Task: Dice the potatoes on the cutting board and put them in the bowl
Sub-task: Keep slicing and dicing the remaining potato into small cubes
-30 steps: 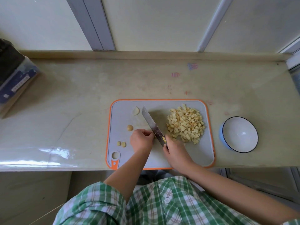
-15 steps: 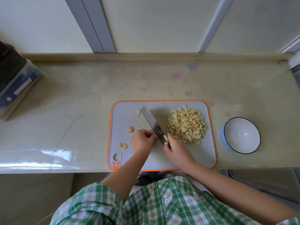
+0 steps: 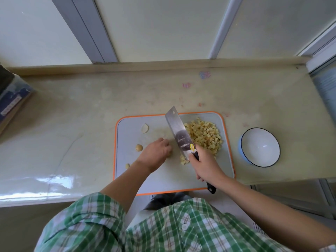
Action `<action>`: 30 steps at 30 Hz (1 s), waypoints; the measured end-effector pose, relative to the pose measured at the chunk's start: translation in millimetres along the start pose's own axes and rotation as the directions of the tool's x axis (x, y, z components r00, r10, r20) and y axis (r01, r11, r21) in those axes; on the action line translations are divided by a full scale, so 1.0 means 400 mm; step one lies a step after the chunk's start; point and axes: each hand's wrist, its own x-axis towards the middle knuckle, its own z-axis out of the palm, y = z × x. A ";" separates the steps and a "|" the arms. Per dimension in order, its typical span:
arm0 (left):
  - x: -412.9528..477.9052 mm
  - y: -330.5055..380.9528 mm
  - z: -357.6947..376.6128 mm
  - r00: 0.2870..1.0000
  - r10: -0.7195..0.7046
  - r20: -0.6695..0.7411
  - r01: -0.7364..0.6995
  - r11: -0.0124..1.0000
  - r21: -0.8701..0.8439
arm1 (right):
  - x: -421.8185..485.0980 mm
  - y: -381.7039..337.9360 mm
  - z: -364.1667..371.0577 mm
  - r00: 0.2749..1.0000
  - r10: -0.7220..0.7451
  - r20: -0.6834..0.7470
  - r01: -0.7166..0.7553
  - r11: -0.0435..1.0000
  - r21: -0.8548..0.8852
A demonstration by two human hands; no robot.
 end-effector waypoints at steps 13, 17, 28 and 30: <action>-0.067 0.071 0.045 0.799 -0.591 -0.111 0.521 0.773 -0.362 | -0.021 -0.017 0.086 0.999 -0.051 0.013 0.052 0.983 -0.177; -0.070 0.060 0.052 0.781 -0.617 -0.098 0.540 0.746 -0.389 | -0.024 -0.018 0.111 0.997 -0.074 -0.007 0.070 0.967 -0.245; -0.060 0.055 0.045 0.785 -0.617 -0.063 0.550 0.740 -0.386 | -0.015 -0.020 0.176 0.997 -0.058 -0.052 0.040 0.955 -0.294; -0.061 0.053 0.044 0.792 -0.608 -0.057 0.544 0.745 -0.386 | -0.014 -0.016 0.183 0.995 -0.057 -0.076 0.034 0.962 -0.270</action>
